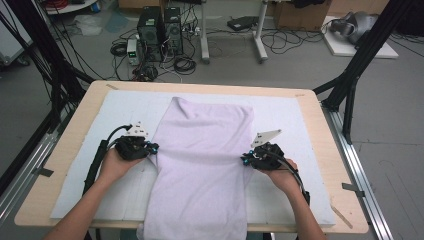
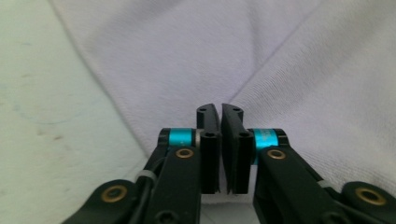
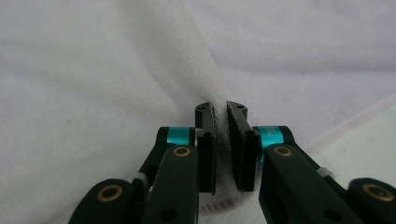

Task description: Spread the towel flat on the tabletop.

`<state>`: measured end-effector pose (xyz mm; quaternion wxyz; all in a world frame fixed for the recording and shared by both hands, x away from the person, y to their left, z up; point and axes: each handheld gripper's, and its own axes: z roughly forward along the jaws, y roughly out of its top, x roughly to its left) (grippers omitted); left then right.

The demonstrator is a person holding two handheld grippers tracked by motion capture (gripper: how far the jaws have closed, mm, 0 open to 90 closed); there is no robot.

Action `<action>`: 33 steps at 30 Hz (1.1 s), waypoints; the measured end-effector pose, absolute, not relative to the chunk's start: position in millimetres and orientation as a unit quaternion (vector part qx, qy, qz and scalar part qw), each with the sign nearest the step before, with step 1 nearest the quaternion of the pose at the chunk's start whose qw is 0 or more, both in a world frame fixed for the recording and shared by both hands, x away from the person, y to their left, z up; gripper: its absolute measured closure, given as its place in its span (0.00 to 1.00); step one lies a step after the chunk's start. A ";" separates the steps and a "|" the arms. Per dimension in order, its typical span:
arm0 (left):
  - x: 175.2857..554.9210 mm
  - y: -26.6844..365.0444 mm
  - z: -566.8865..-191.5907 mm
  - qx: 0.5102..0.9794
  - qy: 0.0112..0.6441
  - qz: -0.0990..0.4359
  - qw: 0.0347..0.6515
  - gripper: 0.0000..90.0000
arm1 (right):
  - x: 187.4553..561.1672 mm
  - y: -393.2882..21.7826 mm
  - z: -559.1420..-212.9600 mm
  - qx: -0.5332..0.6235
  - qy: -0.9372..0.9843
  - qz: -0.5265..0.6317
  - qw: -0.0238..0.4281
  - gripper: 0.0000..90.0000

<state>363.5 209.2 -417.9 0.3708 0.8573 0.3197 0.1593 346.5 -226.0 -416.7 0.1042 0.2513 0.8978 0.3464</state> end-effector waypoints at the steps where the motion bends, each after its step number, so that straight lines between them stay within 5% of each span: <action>1: 362.2 210.2 -415.6 0.853 0.325 0.167 0.373 0.82 | 346.7 -225.8 -415.6 0.254 0.895 0.348 0.114 0.88; 6: 347.0 217.6 -403.8 0.846 0.313 0.165 0.399 0.73 | 339.9 -227.2 -406.8 0.264 0.883 0.368 0.127 0.72; 13: 311.6 225.8 -413.8 0.862 0.272 0.138 0.404 0.93 | 305.7 -230.1 -391.1 0.230 0.872 0.409 0.138 0.74; 20: 291.9 215.0 -430.4 0.877 0.241 0.103 0.404 0.94 | 277.8 -217.2 -413.9 0.203 0.890 0.394 0.109 0.79; 33: 287.2 184.1 -442.0 0.886 0.219 0.082 0.400 0.77 | 269.9 -200.8 -440.1 0.188 0.906 0.371 0.084 0.72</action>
